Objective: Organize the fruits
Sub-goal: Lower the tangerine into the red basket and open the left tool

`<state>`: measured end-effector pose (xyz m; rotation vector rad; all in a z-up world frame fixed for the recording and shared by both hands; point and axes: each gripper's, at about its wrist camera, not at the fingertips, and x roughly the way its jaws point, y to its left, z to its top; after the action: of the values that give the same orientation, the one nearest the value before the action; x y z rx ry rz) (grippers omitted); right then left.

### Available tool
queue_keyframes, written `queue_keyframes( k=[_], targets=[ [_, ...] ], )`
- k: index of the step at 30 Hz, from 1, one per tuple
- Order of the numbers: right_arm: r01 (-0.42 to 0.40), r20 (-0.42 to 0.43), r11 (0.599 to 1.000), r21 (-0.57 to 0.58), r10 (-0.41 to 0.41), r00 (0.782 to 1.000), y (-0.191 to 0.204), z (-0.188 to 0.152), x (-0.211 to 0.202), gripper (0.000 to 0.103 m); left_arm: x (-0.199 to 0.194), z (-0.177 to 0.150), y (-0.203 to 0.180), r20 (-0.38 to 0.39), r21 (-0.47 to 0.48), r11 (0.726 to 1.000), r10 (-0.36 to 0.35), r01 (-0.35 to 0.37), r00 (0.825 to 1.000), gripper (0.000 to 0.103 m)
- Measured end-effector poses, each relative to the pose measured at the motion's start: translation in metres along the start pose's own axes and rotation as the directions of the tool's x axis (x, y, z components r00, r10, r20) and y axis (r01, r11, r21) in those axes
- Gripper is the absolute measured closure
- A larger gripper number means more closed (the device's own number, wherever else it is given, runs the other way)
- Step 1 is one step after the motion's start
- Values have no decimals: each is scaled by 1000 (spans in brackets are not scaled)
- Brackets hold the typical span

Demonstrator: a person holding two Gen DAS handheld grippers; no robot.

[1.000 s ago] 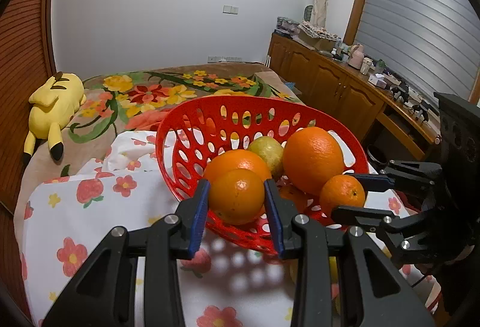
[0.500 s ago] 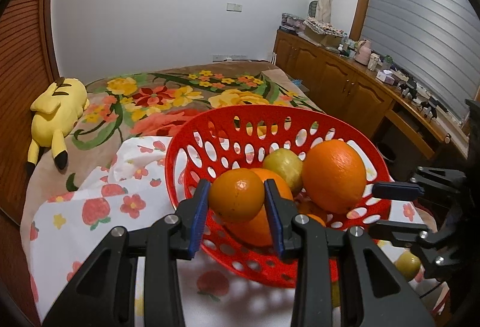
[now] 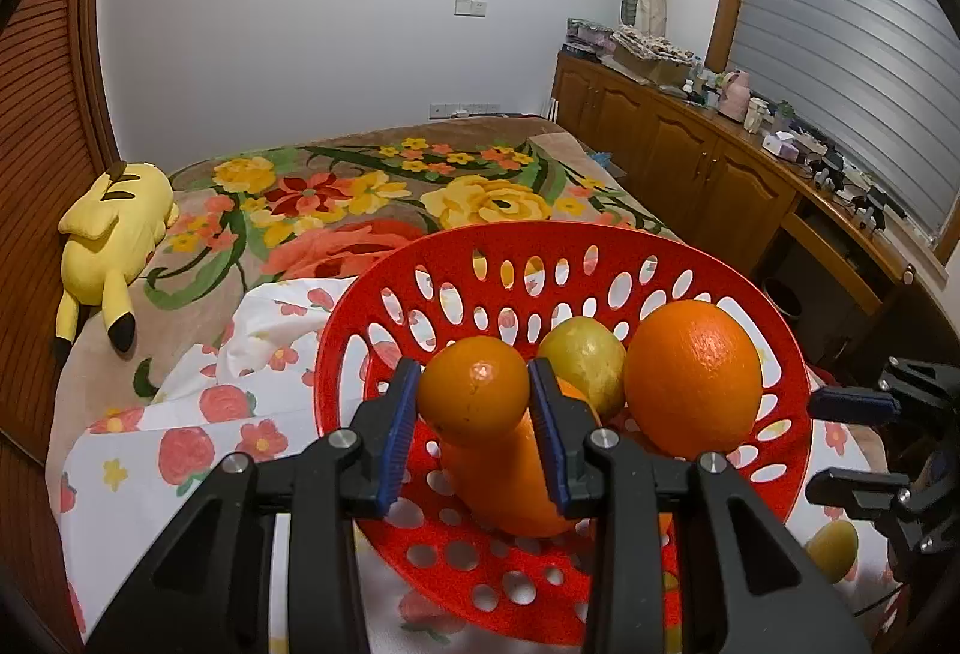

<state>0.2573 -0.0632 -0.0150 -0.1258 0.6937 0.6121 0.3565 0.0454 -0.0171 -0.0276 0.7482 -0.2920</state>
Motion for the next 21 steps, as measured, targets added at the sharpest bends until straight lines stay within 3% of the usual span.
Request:
queue_keyframes(
  k=[4,21],
  targets=[
    [10,1,1000,10,-10,1000,-2,-6,-4,57,-2,0,-2,7,-1,1000,6,-6,1000,57],
    [95,23,992,81,-97,995,-1,-48,-50,56,-71,-49,-26,78,19,999,-41,40,996,50]
  ],
)
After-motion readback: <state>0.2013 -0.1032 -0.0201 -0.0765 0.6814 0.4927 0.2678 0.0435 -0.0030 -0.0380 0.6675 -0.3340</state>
